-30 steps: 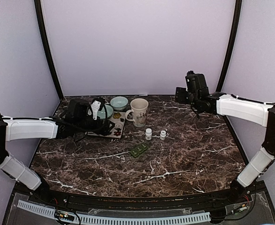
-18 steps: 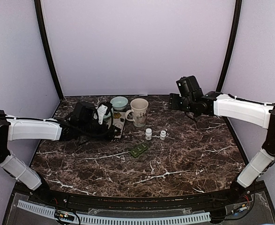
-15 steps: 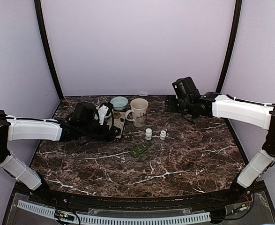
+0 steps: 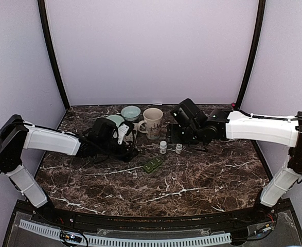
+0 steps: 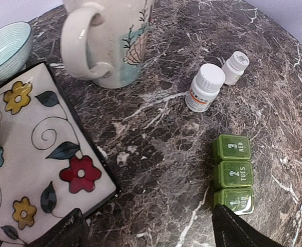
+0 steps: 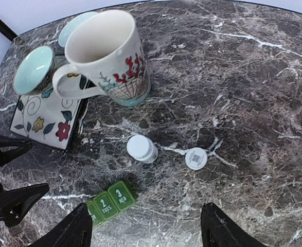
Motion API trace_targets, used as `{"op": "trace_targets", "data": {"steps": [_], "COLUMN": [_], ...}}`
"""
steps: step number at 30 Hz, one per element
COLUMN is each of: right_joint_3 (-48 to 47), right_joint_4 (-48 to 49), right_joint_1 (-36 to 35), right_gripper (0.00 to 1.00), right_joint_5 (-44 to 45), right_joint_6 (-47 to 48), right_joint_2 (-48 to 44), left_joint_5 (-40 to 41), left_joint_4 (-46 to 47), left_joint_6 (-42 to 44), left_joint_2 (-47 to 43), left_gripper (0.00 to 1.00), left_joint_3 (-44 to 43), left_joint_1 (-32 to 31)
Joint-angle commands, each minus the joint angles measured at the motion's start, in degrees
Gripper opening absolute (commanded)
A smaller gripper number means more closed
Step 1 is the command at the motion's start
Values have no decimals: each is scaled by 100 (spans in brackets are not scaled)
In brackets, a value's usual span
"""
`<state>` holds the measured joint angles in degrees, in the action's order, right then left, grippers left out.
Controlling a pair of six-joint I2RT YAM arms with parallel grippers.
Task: Sort the pills into containers
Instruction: Adjust the pill container at the center of the board.
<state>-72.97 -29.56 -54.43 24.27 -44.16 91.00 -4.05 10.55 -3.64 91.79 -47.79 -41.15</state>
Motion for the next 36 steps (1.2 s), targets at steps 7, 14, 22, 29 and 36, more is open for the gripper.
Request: {"op": "trace_targets", "data": {"steps": [7,14,22,29,36], "right_joint_3": [283,169,54,-134,-244], "right_joint_4": [-46,7,243,334,411], "right_joint_1": [-368,-378,-367,-315,-236], "right_gripper": [59,44,33,33,32], "right_joint_5": [-607,-1018,-1359,-1553,-1720], "right_joint_6": [-129,303,630,844,920], "right_joint_2": [366,951,1517,1843,2060], "left_joint_5": [-397,-264,-279,-267,-366], "left_joint_4": [40,-244,-649,-817,-789], "left_joint_6": [162,259,260,241,137], "left_joint_2": [500,607,902,964,942], "left_gripper": [76,53,29,20,17], "left_joint_3": [-538,-714,-1030,-1029,-858], "left_joint_1": [-139,-139,-173,-257,-339]}}
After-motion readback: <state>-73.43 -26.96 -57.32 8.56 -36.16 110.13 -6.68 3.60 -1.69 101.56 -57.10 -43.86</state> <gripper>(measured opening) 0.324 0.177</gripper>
